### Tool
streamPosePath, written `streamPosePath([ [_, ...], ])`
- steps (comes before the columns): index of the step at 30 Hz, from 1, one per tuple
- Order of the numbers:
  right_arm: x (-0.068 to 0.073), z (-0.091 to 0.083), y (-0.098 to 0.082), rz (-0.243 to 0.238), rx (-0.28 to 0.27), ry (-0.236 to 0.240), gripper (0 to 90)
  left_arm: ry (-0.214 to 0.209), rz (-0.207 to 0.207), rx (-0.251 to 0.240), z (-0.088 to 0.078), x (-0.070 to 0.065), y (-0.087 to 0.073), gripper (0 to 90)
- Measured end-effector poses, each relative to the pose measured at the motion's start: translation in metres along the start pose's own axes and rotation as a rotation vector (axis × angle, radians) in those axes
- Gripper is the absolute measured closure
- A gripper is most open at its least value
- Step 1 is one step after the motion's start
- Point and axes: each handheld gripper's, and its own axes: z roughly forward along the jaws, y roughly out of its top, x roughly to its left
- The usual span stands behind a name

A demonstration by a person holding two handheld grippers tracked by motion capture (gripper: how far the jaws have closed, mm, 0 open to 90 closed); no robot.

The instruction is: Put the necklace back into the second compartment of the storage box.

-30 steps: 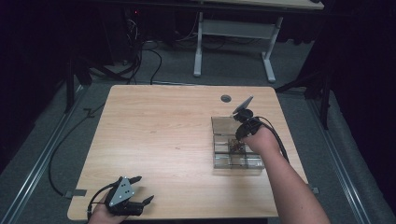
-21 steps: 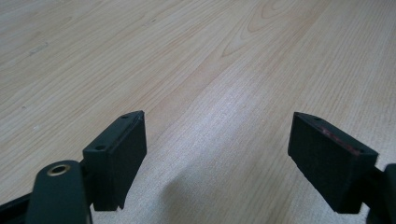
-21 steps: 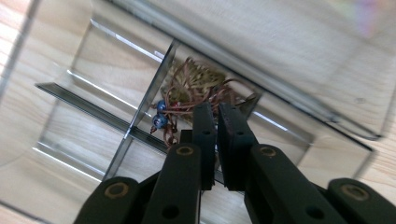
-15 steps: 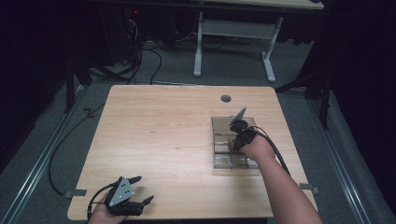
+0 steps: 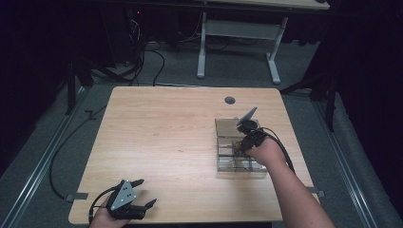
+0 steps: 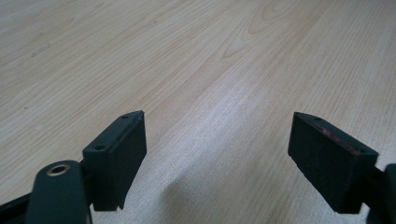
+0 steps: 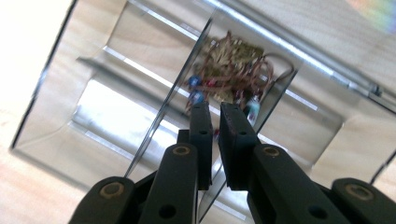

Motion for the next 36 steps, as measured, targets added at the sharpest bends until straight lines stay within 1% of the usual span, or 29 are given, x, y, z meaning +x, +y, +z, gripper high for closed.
streamPosePath([
  [2, 0.001, -0.002, -0.003, 0.003, -0.006, 0.000, 83.7, -0.001, 0.000, 0.000, 0.000, 0.000, 0.000, 19.8],
  [3, 0.004, -0.007, -0.008, -0.005, -0.010, 0.004, 82.9, -0.001, 0.000, -0.001, 0.000, 0.000, 0.000, 19.8],
  [4, 0.006, -0.008, -0.011, -0.002, -0.012, 0.005, 82.5, -0.001, 0.001, -0.001, 0.000, 0.000, 0.000, 19.8],
  [5, 0.006, -0.008, -0.011, -0.002, -0.012, 0.005, 82.5, -0.001, 0.001, -0.001, 0.000, 0.000, 0.000, 19.8],
  [7, 0.008, -0.013, -0.017, 0.006, -0.024, 0.019, 82.2, -0.001, -0.001, -0.003, 0.000, 0.000, 0.000, 19.8],
  [8, 0.010, -0.015, -0.021, 0.005, -0.027, 0.019, 82.0, -0.001, -0.001, -0.002, 0.000, 0.000, 0.000, 19.8],
  [9, 0.012, -0.016, -0.023, 0.020, -0.024, 0.019, 81.7, -0.001, -0.001, -0.002, 0.000, 0.000, 0.000, 19.8],
  [10, 0.012, -0.017, -0.027, 0.008, -0.030, 0.018, 81.2, -0.001, -0.001, -0.002, 0.000, 0.000, 0.000, 19.8],
  [13, 0.014, -0.020, -0.037, 0.014, -0.040, 0.031, 80.2, -0.001, -0.001, -0.001, 0.000, 0.000, 0.000, 19.7],
  [14, 0.014, -0.020, -0.041, 0.009, -0.043, 0.029, 79.7, -0.001, -0.002, -0.001, 0.000, 0.000, 0.000, 19.7],
  [17, 0.017, -0.018, -0.054, 0.008, -0.062, 0.041, 78.0, 0.000, -0.003, -0.003, 0.000, 0.000, 0.000, 19.7],
  [18, 0.018, -0.018, -0.058, 0.003, -0.061, 0.031, 77.4, 0.000, -0.002, -0.002, 0.000, 0.000, 0.000, 19.7],
  [19, 0.019, -0.017, -0.062, 0.009, -0.073, 0.037, 76.9, 0.001, 0.000, 0.000, 0.000, 0.000, 0.000, 19.7],
  [21, 0.021, -0.017, -0.070, 0.004, -0.097, 0.049, 76.1, 0.001, 0.000, 0.000, 0.000, 0.000, 0.000, 19.7],
  [22, 0.023, -0.017, -0.075, 0.010, -0.103, 0.039, 76.0, 0.002, 0.000, 0.000, 0.000, 0.000, 0.000, 19.7],
  [23, 0.024, -0.016, -0.078, 0.012, -0.113, 0.042, 75.6, 0.002, 0.000, 0.001, 0.000, 0.000, 0.000, 19.7],
  [25, 0.027, -0.010, -0.091, 0.009, -0.137, 0.055, 74.3, 0.003, 0.000, 0.001, 0.000, 0.000, 0.000, 19.8],
  [26, 0.027, -0.010, -0.091, 0.009, -0.137, 0.055, 74.3, 0.003, -0.001, 0.001, 0.000, 0.000, 0.000, 19.8],
  [28, 0.029, -0.006, -0.099, 0.009, -0.156, 0.066, 73.9, 0.004, 0.001, 0.002, 0.000, 0.000, 0.000, 19.8],
  [29, 0.031, -0.004, -0.103, 0.023, -0.160, 0.073, 73.7, 0.005, 0.001, 0.002, 0.000, 0.000, 0.000, 19.8],
  [32, 0.033, 0.003, -0.113, 0.024, -0.192, 0.061, 73.4, 0.007, 0.002, 0.002, 0.000, 0.000, 0.000, 19.8],
  [36, 0.033, 0.013, -0.125, 0.031, -0.219, 0.062, 73.4, 0.008, 0.001, 0.002, 0.000, 0.000, 0.000, 19.8],
])
